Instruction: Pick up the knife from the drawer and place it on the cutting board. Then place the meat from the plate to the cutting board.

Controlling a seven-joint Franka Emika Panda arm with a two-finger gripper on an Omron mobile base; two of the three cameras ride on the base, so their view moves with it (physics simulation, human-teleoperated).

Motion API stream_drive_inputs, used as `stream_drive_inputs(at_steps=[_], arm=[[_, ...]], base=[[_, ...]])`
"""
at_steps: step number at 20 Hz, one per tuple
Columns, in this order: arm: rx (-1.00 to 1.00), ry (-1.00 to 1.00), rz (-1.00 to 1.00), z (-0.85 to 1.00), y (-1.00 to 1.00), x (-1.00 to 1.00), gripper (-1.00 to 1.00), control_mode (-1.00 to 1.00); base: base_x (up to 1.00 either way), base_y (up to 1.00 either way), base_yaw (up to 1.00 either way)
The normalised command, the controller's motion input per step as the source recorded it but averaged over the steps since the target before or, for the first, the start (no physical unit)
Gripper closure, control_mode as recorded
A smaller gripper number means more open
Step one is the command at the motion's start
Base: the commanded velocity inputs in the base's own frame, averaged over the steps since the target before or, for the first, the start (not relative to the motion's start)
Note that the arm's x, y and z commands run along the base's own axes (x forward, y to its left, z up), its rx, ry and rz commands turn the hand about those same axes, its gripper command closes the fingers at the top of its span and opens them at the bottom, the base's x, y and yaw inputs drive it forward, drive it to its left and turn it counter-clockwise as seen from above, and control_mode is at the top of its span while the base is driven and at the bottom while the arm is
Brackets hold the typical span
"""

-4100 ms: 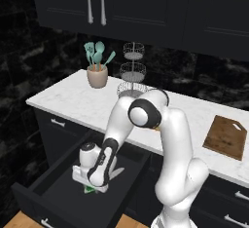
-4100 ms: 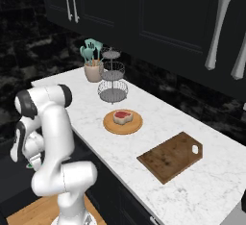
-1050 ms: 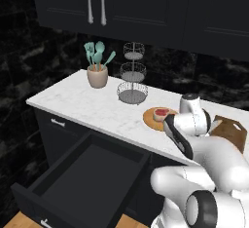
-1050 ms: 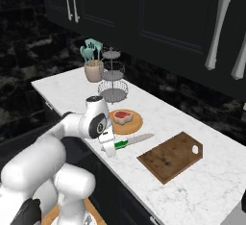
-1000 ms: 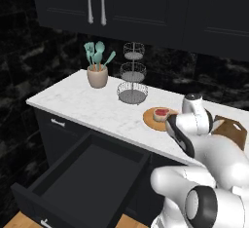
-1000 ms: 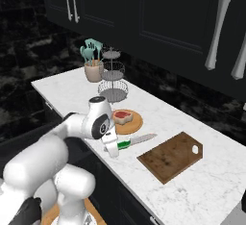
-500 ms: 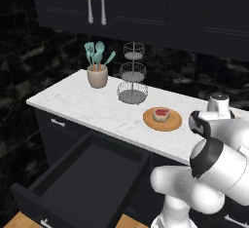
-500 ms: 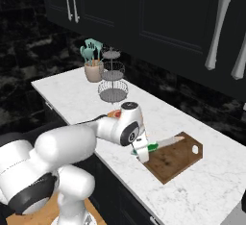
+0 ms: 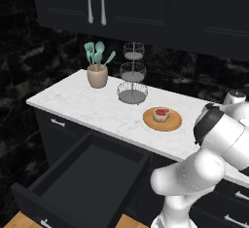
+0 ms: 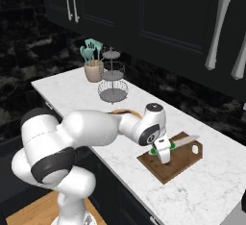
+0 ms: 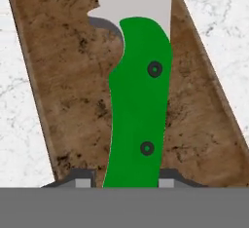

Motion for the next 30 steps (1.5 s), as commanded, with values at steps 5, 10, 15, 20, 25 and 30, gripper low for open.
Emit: stream_drive_inputs(at_steps=[5,10,15,20,25,30], arm=[[0.01,0.0,0.12,-0.23,-0.31,0.36,1.0,-1.0],[0.0,0.0,0.12,-0.38,-0.09,0.01,-1.0,-1.0],[0.0,-0.05,0.1,-0.02,0.16,-0.03,-1.0,-1.0],[-0.01,-0.17,0.05,0.23,0.38,-0.31,-1.0,-1.0],[-0.06,-0.11,0.05,0.03,0.55,-0.12,-1.0,-1.0],[-0.05,-0.06,0.09,0.32,0.39,0.0,-1.0,-1.0]], base=[[0.0,0.0,0.0],[0.0,0.0,0.0],[0.0,0.0,0.0],[0.0,0.0,0.0],[0.0,0.0,0.0],[0.0,0.0,0.0]])
